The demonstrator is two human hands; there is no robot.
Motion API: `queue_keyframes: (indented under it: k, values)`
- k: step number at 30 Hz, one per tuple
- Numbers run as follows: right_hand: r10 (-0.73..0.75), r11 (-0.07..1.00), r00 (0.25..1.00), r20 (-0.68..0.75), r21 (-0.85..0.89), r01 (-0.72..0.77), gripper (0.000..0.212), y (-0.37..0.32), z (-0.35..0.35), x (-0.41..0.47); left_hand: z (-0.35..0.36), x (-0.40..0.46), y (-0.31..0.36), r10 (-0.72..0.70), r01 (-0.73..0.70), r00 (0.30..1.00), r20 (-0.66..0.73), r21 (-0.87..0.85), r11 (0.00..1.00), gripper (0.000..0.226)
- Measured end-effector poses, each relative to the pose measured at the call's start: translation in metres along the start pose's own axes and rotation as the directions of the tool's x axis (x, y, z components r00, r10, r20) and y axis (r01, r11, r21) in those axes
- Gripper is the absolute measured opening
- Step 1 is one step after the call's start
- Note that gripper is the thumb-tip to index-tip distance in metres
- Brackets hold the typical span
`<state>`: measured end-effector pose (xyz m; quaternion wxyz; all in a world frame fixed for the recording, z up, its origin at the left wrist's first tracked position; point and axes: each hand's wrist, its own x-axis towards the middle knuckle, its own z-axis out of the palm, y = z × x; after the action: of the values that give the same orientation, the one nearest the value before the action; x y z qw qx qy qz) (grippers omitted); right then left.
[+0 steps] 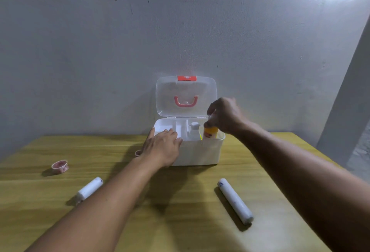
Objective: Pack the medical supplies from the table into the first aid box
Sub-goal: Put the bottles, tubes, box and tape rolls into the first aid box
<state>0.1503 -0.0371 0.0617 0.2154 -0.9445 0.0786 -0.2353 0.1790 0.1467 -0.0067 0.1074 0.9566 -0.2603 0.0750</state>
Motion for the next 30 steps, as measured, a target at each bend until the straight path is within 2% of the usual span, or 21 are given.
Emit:
queue_keyframes:
  k: [3,7,9,11,13,15,16,18,21,23,25,27,30]
  values:
    - [-0.022,0.999,0.997,0.068,-0.038,0.025,0.035,0.010,0.017,0.003,0.000,0.000,0.000,0.007,-0.007,1.000,-0.011,-0.015,1.000,0.048]
    - [-0.059,0.996,0.994,0.089,-0.065,0.065,0.017,0.017,0.023,0.003,0.002,0.001,-0.002,0.011,-0.012,1.000,-0.024,-0.016,1.000,0.046]
    - [-0.068,0.997,0.993,0.095,-0.018,0.070,0.035,0.017,0.020,0.001,0.002,0.002,-0.003,0.015,-0.015,1.000,-0.023,-0.003,1.000,0.046]
    - [-0.060,0.996,0.998,0.037,0.075,0.057,0.044,0.021,0.011,-0.002,0.003,0.003,-0.004,0.016,-0.015,0.999,-0.033,0.033,0.999,0.045]
    - [-0.026,0.992,0.994,-0.108,0.119,0.039,0.030,0.032,0.000,-0.005,0.006,0.002,-0.001,0.021,-0.015,0.995,-0.100,0.068,0.998,0.047]
    - [0.057,0.996,0.983,-0.172,0.071,-0.046,0.017,0.057,-0.007,-0.006,0.011,-0.004,0.009,0.076,-0.059,0.971,-0.228,0.080,0.995,0.056]
    - [0.110,0.994,0.985,-0.135,-0.005,-0.112,0.018,0.069,-0.008,-0.009,0.014,-0.008,0.017,0.122,-0.105,0.948,-0.294,0.073,0.992,0.061]
    - [0.196,0.959,0.980,0.029,-0.212,-0.186,0.027,0.096,-0.004,-0.015,0.020,-0.014,0.035,0.199,-0.192,0.906,-0.375,0.057,0.980,0.063]
    - [0.288,0.898,0.922,0.257,-0.406,-0.168,0.034,0.129,0.012,-0.032,0.029,-0.017,0.057,0.213,-0.211,0.915,-0.343,0.042,0.977,0.063]
    - [0.296,0.888,0.911,0.286,-0.433,-0.153,0.027,0.140,0.016,-0.045,0.034,-0.017,0.064,0.195,-0.193,0.937,-0.289,0.038,0.981,0.063]
    - [0.271,0.898,0.936,0.223,-0.408,-0.163,0.018,0.137,0.012,-0.056,0.037,-0.018,0.067,0.184,-0.180,0.949,-0.257,0.038,0.983,0.065]
    - [0.200,0.907,0.966,0.162,-0.404,-0.120,0.020,0.128,0.006,-0.066,0.038,-0.018,0.066,0.181,-0.177,0.954,-0.240,0.035,0.984,0.066]
    - [0.145,0.919,0.948,0.282,-0.393,-0.024,0.025,0.098,-0.006,-0.086,0.038,-0.019,0.059,0.184,-0.180,0.951,-0.247,0.041,0.983,0.069]
